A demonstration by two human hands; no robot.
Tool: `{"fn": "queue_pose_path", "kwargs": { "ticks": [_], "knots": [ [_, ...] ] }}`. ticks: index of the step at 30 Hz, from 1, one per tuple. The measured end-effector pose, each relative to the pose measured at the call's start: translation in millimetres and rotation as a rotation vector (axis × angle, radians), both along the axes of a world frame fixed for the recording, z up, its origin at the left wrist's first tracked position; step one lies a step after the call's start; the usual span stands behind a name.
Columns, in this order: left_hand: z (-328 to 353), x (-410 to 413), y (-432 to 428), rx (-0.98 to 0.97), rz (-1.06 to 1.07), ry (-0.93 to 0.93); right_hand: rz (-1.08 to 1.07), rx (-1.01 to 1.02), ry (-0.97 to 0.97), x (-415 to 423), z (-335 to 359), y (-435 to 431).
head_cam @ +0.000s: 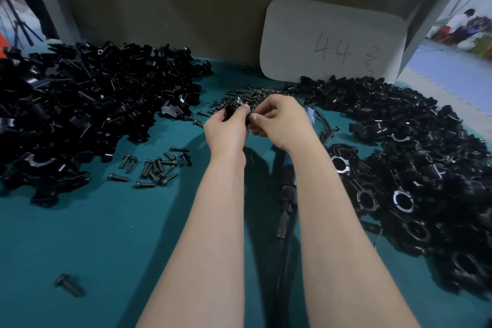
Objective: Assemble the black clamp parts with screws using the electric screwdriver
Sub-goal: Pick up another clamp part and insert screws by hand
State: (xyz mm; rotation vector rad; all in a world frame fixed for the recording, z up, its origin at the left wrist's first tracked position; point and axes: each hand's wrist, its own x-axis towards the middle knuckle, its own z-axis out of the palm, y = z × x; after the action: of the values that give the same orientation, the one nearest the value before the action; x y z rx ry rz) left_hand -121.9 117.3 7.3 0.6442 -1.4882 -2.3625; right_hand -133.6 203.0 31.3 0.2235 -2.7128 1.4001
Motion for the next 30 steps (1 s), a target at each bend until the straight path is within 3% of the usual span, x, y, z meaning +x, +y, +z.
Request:
{"fn": "queue_pose_path", "kwargs": {
  "ticks": [6, 12, 27, 30],
  "knots": [
    [-0.9, 0.4, 1.9, -0.009, 0.028, 0.004, -0.085, -0.007, 0.055, 3.0, -7.9, -12.4],
    [3.1, 0.2, -3.8, 0.190, 0.065, 0.024, -0.072, 0.152, 0.130, 5.6, -0.8, -20.0],
    [-0.2, -4.2, 1.9, 0.175, 0.088, 0.016, -0.113, 0.133, 0.121, 5.3, -12.5, -20.4],
    [1.0, -5.5, -0.6, 0.316, 0.032, 0.028, -0.200, 0.146, 0.143, 1.3, 1.4, -0.7]
  ]
}}
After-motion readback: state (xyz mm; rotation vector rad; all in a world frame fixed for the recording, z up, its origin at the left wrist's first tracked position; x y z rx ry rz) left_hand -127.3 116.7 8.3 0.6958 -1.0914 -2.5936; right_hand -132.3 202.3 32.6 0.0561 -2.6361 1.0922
